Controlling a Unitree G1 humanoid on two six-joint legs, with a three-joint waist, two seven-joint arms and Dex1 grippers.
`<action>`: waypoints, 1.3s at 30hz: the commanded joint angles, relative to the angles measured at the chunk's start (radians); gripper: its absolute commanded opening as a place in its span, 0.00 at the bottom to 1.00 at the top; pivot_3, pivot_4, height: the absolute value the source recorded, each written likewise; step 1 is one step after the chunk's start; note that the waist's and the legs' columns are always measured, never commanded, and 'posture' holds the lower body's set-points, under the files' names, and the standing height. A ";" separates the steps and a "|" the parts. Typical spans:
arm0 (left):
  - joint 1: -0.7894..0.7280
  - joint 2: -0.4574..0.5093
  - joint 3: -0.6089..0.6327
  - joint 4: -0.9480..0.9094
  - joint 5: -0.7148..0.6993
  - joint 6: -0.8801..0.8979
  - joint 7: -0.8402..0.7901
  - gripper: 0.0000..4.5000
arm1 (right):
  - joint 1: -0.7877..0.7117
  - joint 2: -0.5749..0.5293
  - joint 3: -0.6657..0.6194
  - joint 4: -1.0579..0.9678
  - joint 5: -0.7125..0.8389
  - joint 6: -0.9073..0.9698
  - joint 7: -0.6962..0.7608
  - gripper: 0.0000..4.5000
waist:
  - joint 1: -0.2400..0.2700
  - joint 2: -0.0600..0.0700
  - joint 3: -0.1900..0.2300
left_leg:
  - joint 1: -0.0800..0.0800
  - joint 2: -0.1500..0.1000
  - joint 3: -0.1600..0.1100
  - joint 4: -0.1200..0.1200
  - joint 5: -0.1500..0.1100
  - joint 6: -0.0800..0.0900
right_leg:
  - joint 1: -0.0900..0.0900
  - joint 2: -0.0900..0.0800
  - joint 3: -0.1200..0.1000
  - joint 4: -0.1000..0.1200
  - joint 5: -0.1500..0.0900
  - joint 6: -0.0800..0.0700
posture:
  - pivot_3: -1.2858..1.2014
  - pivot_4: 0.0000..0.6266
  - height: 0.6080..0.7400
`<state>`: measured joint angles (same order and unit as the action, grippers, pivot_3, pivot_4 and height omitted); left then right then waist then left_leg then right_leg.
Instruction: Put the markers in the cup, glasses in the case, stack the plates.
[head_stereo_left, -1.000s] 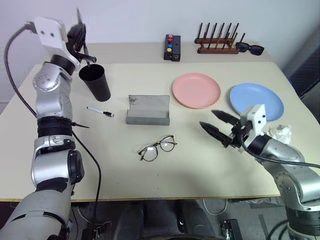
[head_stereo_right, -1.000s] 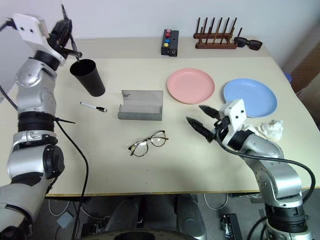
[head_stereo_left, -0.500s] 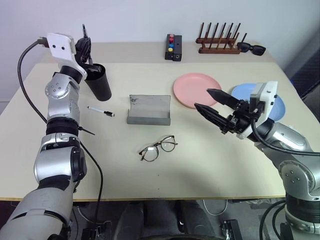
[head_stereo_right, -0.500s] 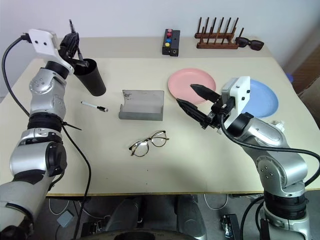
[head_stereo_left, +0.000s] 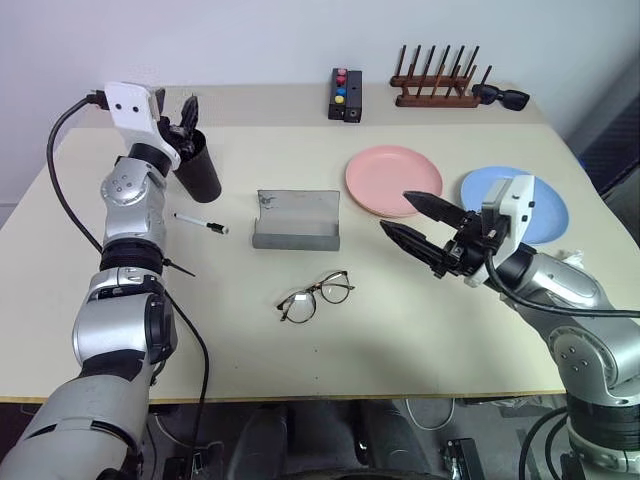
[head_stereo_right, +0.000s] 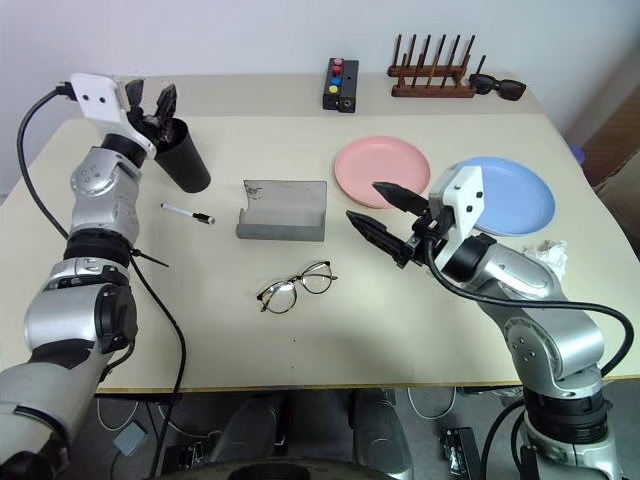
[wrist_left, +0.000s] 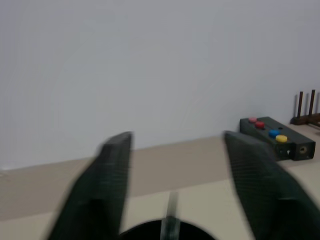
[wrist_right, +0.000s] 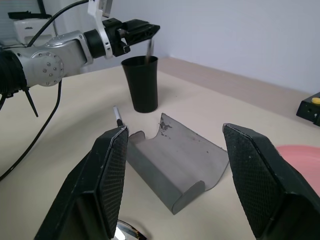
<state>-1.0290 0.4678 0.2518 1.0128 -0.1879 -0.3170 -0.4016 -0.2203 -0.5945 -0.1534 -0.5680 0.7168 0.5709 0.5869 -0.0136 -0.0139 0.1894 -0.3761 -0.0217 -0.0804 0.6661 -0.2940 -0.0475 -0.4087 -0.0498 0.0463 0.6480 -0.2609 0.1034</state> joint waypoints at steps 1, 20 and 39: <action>-0.040 0.013 0.014 -0.016 -0.006 -0.021 0.004 0.74 | -0.002 -0.002 -0.007 -0.048 0.002 -0.017 0.001 0.68 | 0.000 0.000 0.000 | 0.000 0.000 0.000 0.000 0.000 0.000 | 0.000 0.000 0.000 0.000 0.000 0.000 | 0.52 0.24 0.96; -0.011 0.011 0.021 -0.070 -0.029 0.004 -0.036 0.74 | -0.012 -0.004 0.007 -0.040 -0.002 -0.011 0.003 0.68 | 0.000 0.000 0.000 | 0.000 0.000 0.000 0.000 0.000 0.000 | 0.000 0.000 0.000 0.000 0.000 0.000 | 0.52 0.24 0.96; 0.356 0.373 -0.238 -0.828 -0.051 0.522 -0.654 0.99 | -0.027 -0.008 0.017 -0.021 -0.008 -0.014 0.010 0.68 | 0.001 0.001 0.000 | 0.001 0.002 0.000 -0.001 0.000 0.000 | 0.001 0.001 0.001 0.000 0.000 -0.001 | 0.52 0.24 0.96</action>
<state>-0.6675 0.8024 0.0410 0.2294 -0.2652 0.1862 -1.0203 -0.2346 -0.5990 -0.1270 -0.5666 0.7096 0.5712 0.5912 -0.0131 -0.0133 0.1897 -0.3749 -0.0199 -0.0806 0.6657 -0.2939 -0.0476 -0.4079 -0.0491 0.0471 0.6484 -0.2611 0.1027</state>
